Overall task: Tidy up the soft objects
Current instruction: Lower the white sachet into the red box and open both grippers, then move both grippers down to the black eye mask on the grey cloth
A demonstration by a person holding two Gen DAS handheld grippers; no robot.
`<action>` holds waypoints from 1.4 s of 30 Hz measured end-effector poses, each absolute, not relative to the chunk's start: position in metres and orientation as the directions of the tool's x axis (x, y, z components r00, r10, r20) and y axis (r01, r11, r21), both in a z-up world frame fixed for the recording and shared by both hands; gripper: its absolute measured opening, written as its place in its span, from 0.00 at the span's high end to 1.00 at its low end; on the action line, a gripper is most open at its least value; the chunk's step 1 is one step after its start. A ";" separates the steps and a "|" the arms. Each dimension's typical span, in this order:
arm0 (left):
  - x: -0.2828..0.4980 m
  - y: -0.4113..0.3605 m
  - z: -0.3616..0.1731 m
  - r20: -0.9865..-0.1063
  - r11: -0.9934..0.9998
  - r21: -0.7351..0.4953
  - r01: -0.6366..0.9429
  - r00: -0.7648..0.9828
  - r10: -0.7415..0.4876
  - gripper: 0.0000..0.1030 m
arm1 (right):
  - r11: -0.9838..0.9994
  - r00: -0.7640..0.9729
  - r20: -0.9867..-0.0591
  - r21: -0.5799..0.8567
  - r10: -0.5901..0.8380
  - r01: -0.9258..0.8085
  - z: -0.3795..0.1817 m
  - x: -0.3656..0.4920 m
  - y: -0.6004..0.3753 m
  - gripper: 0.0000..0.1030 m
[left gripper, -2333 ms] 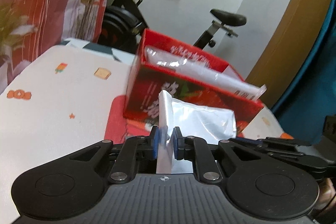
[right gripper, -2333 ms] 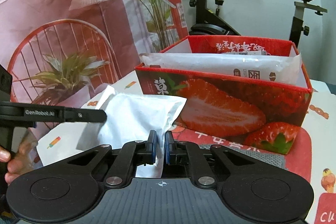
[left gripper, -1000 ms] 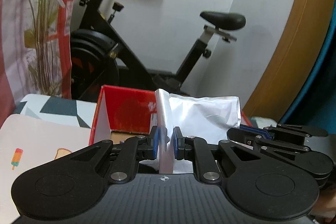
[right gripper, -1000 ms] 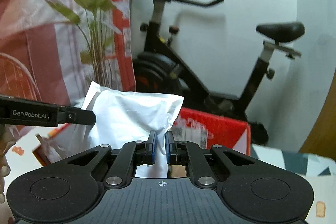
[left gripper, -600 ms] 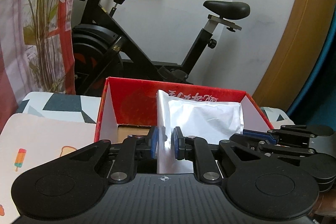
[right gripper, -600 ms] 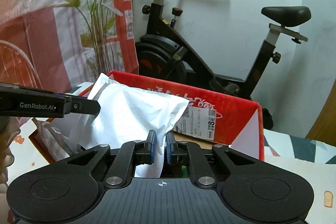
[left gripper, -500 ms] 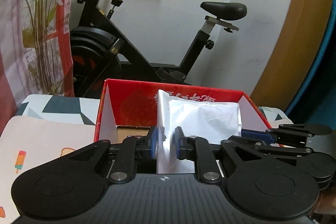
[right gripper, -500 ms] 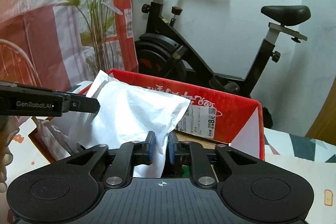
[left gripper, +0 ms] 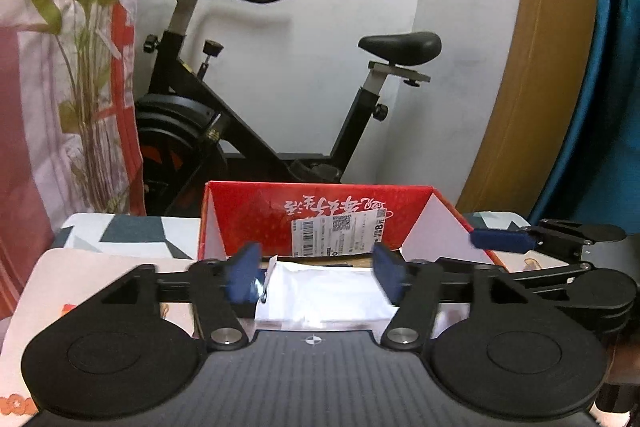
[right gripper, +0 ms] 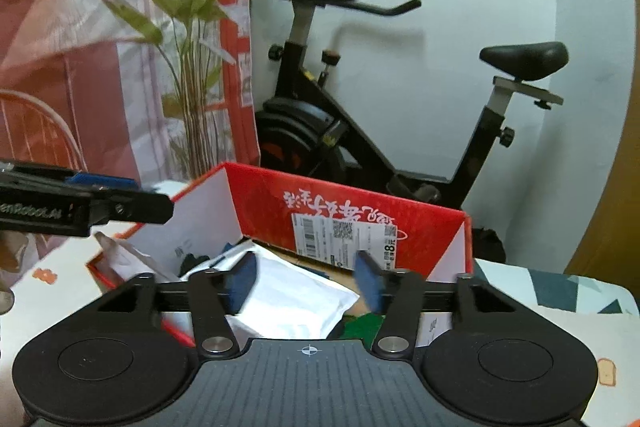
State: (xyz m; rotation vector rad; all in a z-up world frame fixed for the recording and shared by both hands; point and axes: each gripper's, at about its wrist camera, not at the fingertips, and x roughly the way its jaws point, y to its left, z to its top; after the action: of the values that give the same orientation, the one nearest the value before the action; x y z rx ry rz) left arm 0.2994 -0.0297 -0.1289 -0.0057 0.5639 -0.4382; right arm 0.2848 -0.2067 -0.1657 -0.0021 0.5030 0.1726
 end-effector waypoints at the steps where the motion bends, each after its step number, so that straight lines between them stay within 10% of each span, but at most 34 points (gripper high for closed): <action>1: 0.294 -0.028 -0.128 -0.512 0.910 -0.123 0.397 0.760 -0.401 0.19 | 0.986 0.866 -0.473 0.042 0.162 -0.161 -0.164 0.280 -0.207 0.39; 10: 0.247 -0.017 -0.124 -0.487 0.938 -0.059 0.341 0.810 -0.325 0.00 | 0.991 0.903 -0.409 0.062 0.132 -0.117 -0.161 0.229 -0.212 0.00; 42: 0.190 -0.003 -0.252 -0.729 0.965 -0.049 0.258 0.651 -0.211 0.00 | 0.990 0.711 -0.692 0.137 0.128 -0.045 -0.300 0.157 -0.202 0.00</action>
State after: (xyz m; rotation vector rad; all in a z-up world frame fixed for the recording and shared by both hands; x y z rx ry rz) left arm 0.1902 -0.0029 -0.2520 0.0604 0.8196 -0.2663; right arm 0.1569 -0.2023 -0.2997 0.1130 0.7750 0.0962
